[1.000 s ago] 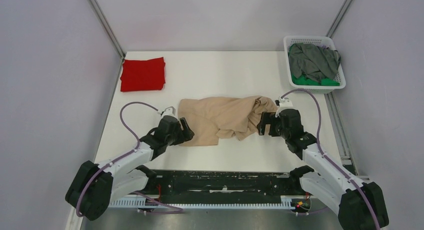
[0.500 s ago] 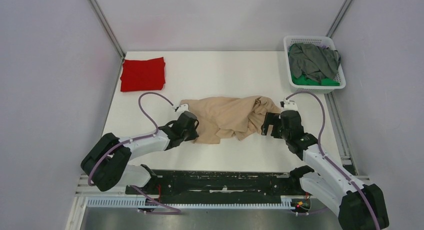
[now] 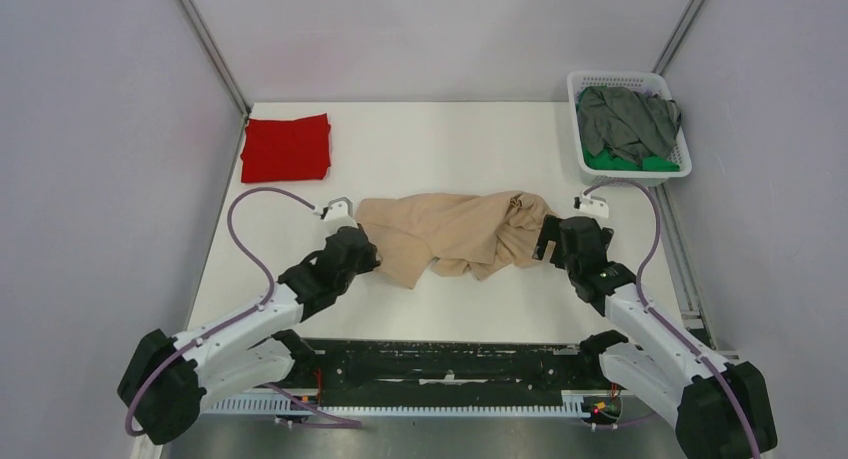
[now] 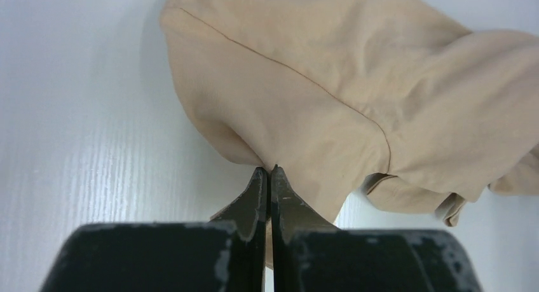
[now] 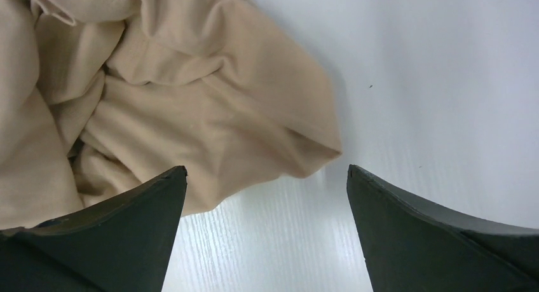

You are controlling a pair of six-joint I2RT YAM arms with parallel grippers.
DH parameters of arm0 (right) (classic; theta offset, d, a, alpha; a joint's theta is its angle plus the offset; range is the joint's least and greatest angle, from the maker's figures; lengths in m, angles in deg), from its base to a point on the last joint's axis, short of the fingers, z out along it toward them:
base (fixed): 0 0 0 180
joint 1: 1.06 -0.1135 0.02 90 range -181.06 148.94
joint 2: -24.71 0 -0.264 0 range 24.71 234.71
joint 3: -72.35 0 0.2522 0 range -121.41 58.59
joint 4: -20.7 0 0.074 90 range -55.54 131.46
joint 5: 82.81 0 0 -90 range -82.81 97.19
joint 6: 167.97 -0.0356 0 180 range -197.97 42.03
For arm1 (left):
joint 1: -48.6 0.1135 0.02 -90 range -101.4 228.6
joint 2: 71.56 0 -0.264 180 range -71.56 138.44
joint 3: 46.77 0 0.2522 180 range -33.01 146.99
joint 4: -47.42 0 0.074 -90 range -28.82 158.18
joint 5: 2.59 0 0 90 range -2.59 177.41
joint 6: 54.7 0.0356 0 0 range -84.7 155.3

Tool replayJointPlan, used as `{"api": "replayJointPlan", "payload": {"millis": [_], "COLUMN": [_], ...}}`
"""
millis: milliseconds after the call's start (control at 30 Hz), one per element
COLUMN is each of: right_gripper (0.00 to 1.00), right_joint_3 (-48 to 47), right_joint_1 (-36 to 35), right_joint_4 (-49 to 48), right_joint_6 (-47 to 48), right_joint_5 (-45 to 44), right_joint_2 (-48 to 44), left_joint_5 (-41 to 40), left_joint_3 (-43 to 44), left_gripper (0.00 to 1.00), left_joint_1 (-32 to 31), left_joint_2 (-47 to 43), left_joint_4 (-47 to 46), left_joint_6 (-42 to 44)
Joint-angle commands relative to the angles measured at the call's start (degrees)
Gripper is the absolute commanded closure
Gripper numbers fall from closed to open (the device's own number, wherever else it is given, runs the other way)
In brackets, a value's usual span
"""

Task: Fold and stack the t-shirts
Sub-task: Flatten out the tshirt

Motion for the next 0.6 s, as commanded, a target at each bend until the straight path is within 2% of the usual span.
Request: {"api": "replayJointPlan", "payload": {"millis": [0, 200, 367, 567], "right_gripper": [0.02, 0.03, 0.06, 0.12], "right_joint_3": [-4.40, -0.95, 0.96, 2.49], "right_joint_1": [-0.12, -0.05, -0.05, 0.32], "right_joint_4": [1.10, -3.61, -12.41, -23.61], "right_joint_6": [3.48, 0.39, -1.00, -3.42], "right_joint_5": [-5.50, -1.71, -6.92, -8.11], "right_joint_2": [3.33, 6.00, 10.31, 15.96], "left_joint_5": [-7.29, -8.80, -9.15, -9.32], "left_joint_3": [1.45, 2.46, 2.79, 2.79], "left_gripper": [0.98, 0.98, 0.98, 0.98], "left_joint_1": [-0.12, -0.06, -0.07, -0.06], "left_joint_2": [-6.80, -11.45, -11.55, -11.42], "left_joint_4": [3.50, 4.28, 3.80, 3.10], "left_joint_6": [3.96, 5.75, 6.19, 6.12]}}
